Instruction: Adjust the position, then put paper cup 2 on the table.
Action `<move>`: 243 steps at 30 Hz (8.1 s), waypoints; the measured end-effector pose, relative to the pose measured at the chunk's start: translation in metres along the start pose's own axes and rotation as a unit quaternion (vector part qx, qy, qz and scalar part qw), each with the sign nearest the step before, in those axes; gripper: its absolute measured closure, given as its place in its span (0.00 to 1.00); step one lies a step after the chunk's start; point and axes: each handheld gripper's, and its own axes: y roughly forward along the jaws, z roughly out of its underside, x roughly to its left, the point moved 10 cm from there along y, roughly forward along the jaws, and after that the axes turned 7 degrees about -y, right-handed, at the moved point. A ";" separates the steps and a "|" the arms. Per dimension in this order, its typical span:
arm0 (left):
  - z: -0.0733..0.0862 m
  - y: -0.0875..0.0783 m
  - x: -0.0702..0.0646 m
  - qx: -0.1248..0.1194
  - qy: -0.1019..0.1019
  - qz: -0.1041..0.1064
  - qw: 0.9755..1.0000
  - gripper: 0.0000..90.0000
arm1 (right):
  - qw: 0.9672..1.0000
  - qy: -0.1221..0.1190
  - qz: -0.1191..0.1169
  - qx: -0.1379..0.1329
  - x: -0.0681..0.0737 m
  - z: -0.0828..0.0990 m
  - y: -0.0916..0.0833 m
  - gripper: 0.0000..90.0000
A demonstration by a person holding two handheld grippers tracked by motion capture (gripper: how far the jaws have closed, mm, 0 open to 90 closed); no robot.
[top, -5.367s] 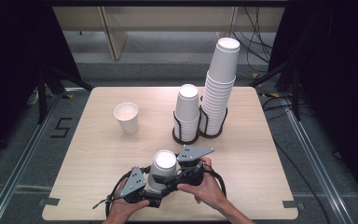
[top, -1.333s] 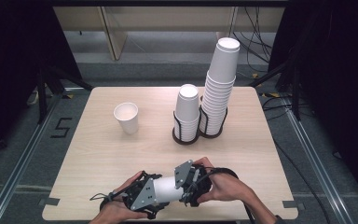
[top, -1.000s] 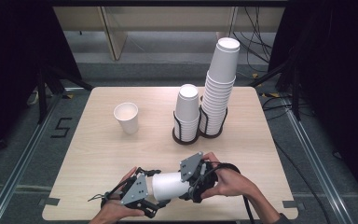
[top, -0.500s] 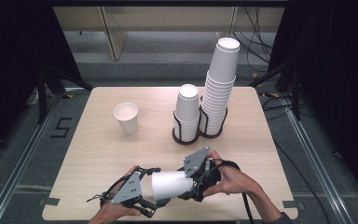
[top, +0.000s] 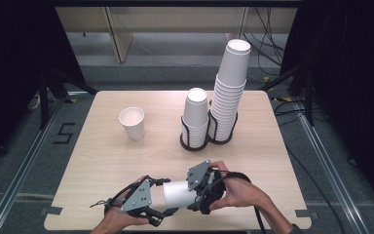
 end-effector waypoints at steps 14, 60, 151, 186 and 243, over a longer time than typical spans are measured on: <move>0.004 0.003 -0.003 0.044 0.013 -0.009 0.999 0.18 | 0.995 -0.052 0.038 0.070 0.001 -0.002 0.012 0.22; -0.027 -0.011 0.009 -0.128 -0.127 -0.002 0.984 0.15 | 0.989 0.042 -0.013 -0.140 -0.010 -0.020 0.009 0.23; 0.028 -0.070 0.145 -0.024 -0.166 -0.339 0.926 0.18 | 0.963 0.216 0.144 -0.075 -0.037 0.078 0.002 0.19; 0.048 -0.106 0.224 -0.003 -0.201 -0.414 0.888 0.18 | 0.959 0.228 0.150 -0.072 -0.037 0.085 0.002 0.19; 0.082 -0.104 0.286 0.034 -0.236 -0.425 0.874 0.16 | 0.958 0.237 0.146 -0.064 -0.035 0.092 -0.001 0.20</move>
